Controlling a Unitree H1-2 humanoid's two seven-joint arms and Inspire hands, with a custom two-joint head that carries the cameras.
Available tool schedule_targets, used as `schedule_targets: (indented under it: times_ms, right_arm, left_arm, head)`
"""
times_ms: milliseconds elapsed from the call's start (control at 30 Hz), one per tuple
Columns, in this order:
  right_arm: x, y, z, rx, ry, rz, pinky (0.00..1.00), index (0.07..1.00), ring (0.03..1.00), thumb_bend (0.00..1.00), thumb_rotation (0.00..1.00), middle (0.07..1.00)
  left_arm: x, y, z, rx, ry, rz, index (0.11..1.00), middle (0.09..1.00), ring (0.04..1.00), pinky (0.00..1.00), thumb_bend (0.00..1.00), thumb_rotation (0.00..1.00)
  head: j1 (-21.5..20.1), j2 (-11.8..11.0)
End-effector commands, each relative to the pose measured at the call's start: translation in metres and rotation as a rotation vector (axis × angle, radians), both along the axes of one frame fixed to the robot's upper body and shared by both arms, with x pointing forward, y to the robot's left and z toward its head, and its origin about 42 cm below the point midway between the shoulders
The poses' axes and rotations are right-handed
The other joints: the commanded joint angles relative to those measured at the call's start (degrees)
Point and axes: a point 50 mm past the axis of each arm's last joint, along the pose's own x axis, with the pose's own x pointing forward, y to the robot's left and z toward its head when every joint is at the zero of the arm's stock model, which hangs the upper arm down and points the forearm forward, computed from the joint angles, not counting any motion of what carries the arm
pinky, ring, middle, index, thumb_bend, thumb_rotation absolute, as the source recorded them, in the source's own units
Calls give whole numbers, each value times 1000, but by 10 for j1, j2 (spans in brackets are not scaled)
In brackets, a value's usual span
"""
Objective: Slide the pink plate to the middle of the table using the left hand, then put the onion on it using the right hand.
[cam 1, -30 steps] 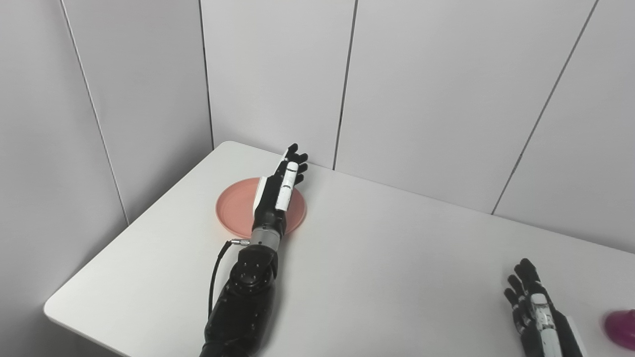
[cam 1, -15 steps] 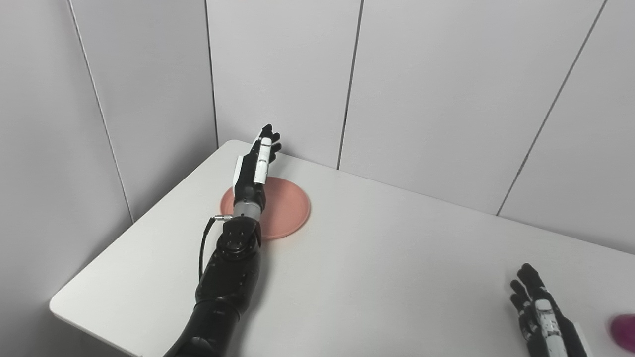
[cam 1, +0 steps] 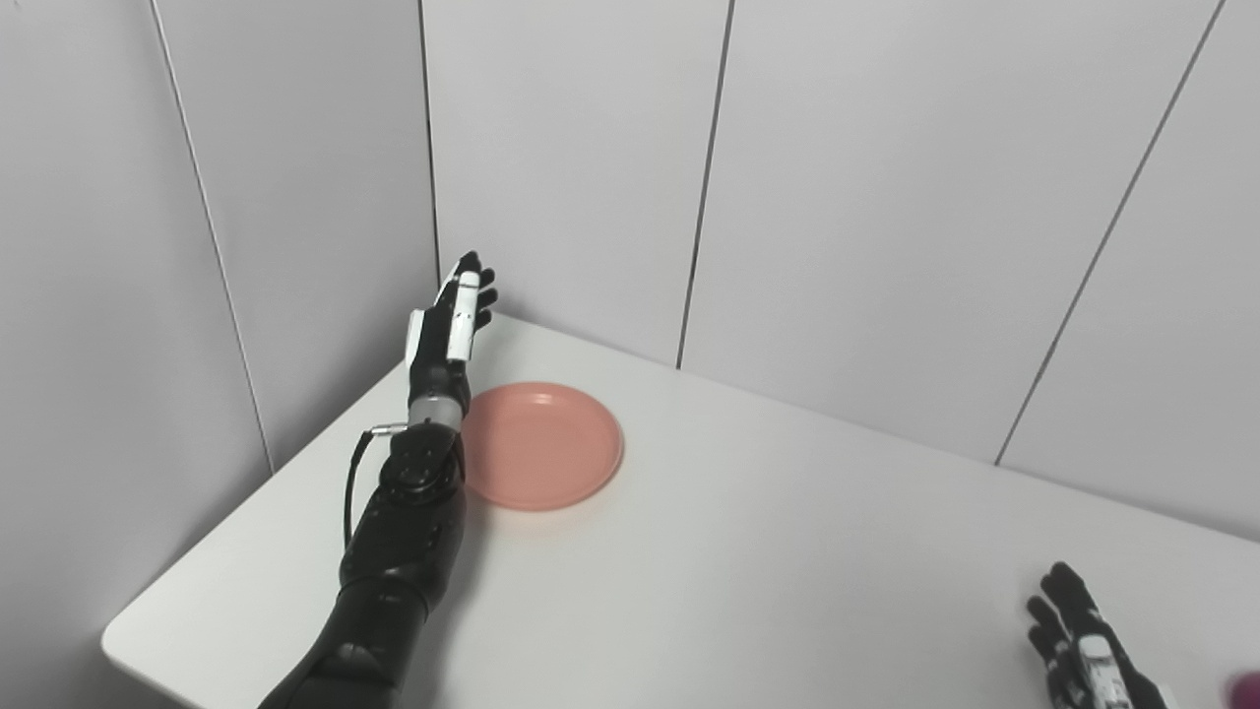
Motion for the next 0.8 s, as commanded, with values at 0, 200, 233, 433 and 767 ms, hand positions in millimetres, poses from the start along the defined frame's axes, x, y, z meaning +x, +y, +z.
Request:
schedule_targets:
  times_ms: [0, 200, 233, 433, 767]
  right_arm:
    - [1, -3, 1, 8, -22, 5, 1000, 957, 979, 379, 777, 973]
    - [0, -2, 2, 11, -23, 5, 1000, 962, 978, 364, 768, 974]
    - [0, -2, 2, 11, -21, 6, 1000, 963, 978, 363, 767, 974]
    - [0, -2, 2, -2, -25, 11, 1000, 967, 982, 372, 782, 978]
    - [0, -3, 2, 10, -25, 10, 1000, 961, 979, 372, 762, 972]
  left_arm:
    - [14, 12, 36, 60, -71, -2, 896, 900, 876, 884, 506, 1000]
    - [11, 35, 35, 75, -55, 24, 885, 872, 868, 886, 568, 1000]
    - [10, 38, 35, 85, -55, 23, 888, 873, 867, 888, 576, 1000]
    - [3, 56, 32, 135, -23, 31, 882, 857, 844, 865, 520, 1000]
    - [-4, 66, 14, 138, 36, 30, 856, 838, 828, 852, 466, 1000]
  head:
    - [-1, 0]
    - [-1, 0]
    - [-1, 0]
    - [0, 0]
    - [0, 4]
